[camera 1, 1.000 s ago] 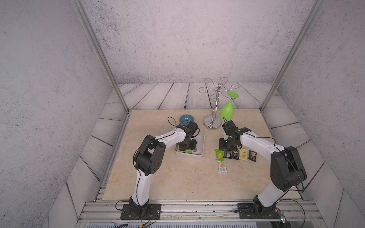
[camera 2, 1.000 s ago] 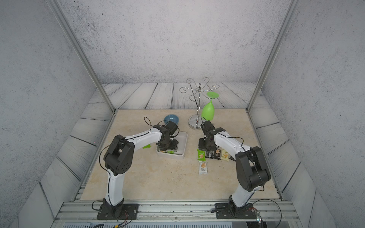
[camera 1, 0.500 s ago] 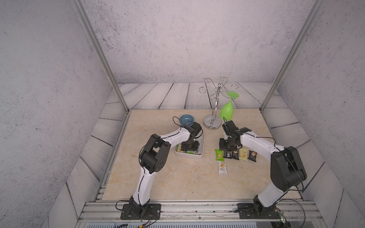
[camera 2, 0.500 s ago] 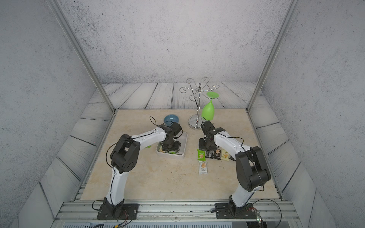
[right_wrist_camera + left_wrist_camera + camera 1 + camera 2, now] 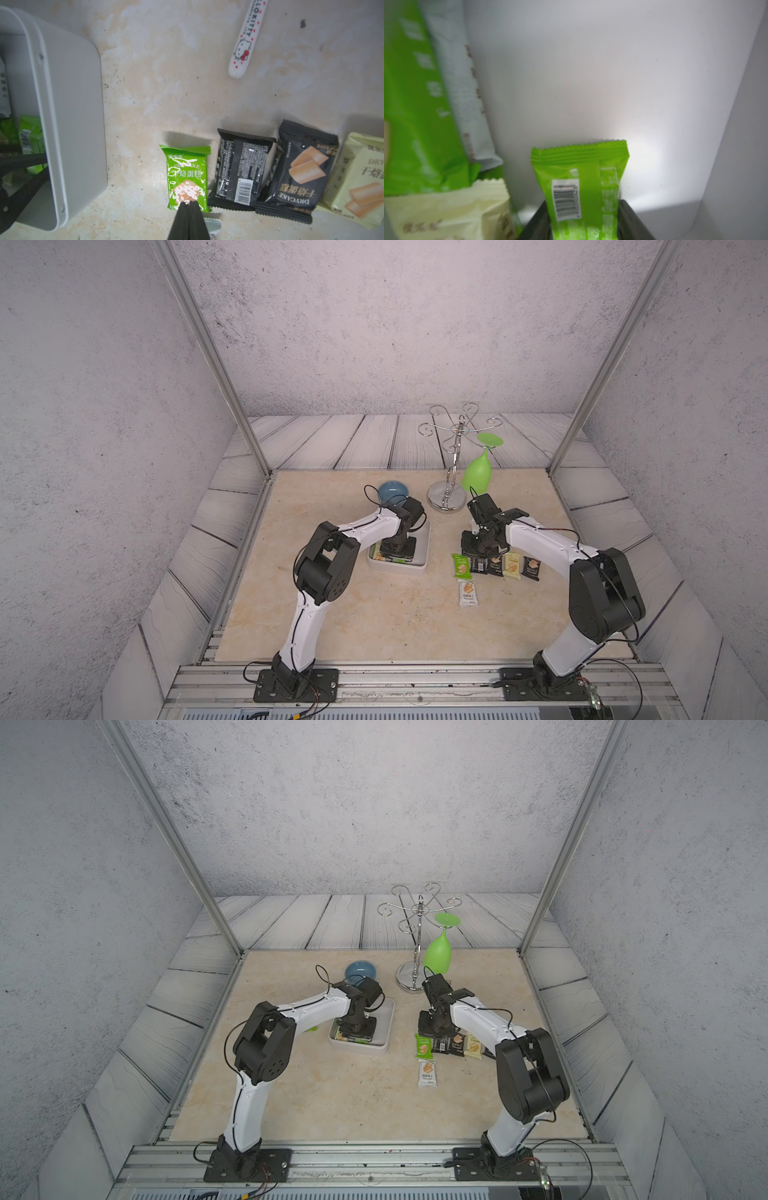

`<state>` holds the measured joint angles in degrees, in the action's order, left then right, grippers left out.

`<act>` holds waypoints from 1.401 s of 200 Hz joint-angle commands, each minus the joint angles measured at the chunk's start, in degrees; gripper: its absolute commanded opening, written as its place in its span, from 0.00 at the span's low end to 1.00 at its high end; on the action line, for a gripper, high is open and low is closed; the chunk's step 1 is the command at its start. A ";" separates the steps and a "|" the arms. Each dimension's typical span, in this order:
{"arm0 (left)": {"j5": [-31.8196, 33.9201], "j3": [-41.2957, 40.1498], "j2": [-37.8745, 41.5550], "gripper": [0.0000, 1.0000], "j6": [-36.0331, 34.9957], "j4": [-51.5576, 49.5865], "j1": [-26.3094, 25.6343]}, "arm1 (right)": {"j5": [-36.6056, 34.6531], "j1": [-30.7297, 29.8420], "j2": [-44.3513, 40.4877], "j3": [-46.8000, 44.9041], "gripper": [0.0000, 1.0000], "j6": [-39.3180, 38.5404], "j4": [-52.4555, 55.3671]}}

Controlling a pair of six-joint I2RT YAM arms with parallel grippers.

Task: Take the cookies out of the storage box
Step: Pick up the cookie from the storage box, then place the cookie at the center of the board.

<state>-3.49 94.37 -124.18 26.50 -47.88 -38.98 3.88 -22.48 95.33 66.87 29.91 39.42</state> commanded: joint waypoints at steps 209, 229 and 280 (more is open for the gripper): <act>1.35 5.33 10.13 0.49 -0.74 -1.54 3.91 | -1.51 0.00 -0.56 5.86 0.07 -1.08 4.26; 1.98 2.02 13.11 0.49 -0.43 -1.35 5.67 | -0.75 0.00 0.64 7.37 0.07 -1.30 4.26; 3.18 -10.60 22.48 0.50 0.56 -0.02 11.46 | 2.99 -0.01 5.44 12.23 0.07 -0.69 3.30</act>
<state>-2.13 88.53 -105.47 26.39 -47.33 -29.76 4.60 -22.48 98.21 76.79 29.52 42.61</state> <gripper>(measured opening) 0.496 0.073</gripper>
